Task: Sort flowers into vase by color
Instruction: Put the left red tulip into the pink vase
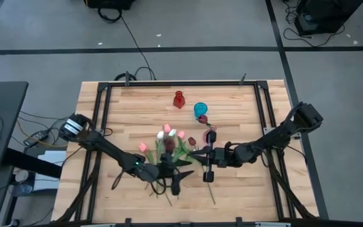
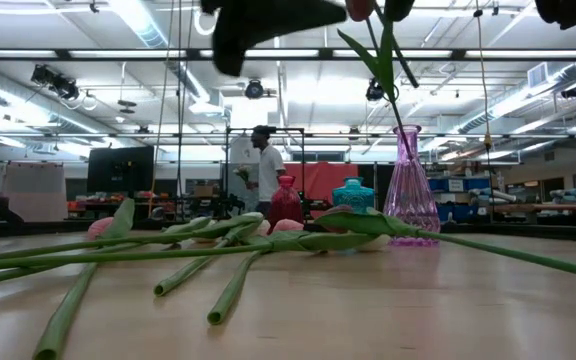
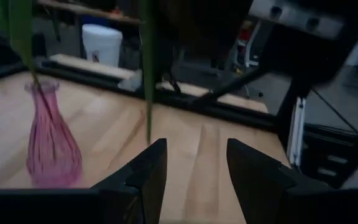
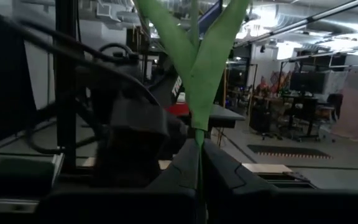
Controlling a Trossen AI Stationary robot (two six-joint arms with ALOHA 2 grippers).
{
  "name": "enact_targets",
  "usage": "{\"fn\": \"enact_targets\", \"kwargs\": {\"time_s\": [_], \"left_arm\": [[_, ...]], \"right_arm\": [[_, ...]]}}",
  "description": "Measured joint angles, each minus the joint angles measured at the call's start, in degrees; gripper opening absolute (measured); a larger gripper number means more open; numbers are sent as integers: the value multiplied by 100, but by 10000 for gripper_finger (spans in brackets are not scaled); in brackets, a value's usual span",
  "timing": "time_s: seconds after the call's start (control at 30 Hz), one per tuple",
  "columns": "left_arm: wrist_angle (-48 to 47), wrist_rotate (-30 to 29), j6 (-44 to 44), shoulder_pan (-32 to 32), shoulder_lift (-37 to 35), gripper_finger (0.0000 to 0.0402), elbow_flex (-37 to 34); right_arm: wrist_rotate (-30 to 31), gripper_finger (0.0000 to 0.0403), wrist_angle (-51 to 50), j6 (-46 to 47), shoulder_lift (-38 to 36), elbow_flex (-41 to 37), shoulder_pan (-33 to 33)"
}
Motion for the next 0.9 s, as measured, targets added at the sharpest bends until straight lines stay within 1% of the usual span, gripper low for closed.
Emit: {"fn": "enact_targets", "kwargs": {"time_s": [0.07,0.17,0.27,0.37,0.5,0.7,0.8,0.9], "left_arm": [[-71,-298,219,24,63,172,136],[-42,-570,416,73,103,172,239],[-41,-572,495,137,103,172,270],[22,-475,494,226,103,172,270],[161,-83,479,340,103,172,270],[313,49,551,458,101,170,268],[521,329,640,556,101,147,267],[580,632,633,638,101,94,268]], "right_arm": [[7,16,138,0,37,0,12],[-5,16,207,-13,34,0,51],[-23,16,332,-60,54,0,103],[-37,16,526,-166,65,0,115],[-27,16,526,-290,68,0,116],[-41,16,550,-297,68,0,114],[-41,16,551,-297,68,0,112],[-43,17,550,-297,68,0,111]]}}
